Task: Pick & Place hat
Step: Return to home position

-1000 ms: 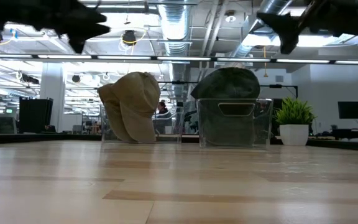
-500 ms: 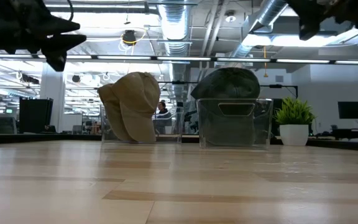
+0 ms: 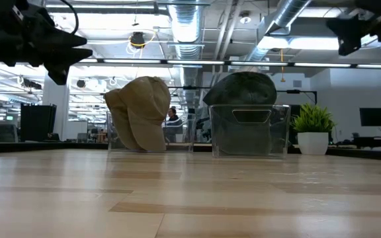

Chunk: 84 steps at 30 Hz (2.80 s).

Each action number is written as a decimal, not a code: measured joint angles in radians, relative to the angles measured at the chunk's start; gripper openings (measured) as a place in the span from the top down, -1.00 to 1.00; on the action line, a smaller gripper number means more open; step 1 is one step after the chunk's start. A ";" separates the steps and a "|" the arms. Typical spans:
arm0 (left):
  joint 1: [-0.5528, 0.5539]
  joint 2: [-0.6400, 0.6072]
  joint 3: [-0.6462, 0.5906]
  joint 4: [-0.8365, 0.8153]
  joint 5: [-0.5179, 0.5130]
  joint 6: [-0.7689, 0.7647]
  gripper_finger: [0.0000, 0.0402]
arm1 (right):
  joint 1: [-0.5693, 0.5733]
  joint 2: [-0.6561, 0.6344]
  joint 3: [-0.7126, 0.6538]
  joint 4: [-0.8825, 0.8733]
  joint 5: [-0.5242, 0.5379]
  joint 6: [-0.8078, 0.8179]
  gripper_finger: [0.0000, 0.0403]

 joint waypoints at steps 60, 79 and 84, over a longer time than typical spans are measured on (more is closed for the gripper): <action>0.000 0.164 0.001 0.004 0.001 0.004 0.33 | -0.089 0.049 -0.212 0.208 0.105 0.065 -0.29; 0.000 0.164 0.001 0.013 0.001 0.004 0.33 | -0.089 0.049 -0.212 0.208 0.105 0.065 -0.29; 0.001 0.164 0.001 0.018 0.001 0.004 0.33 | -0.090 0.049 -0.212 0.208 0.105 0.065 -0.29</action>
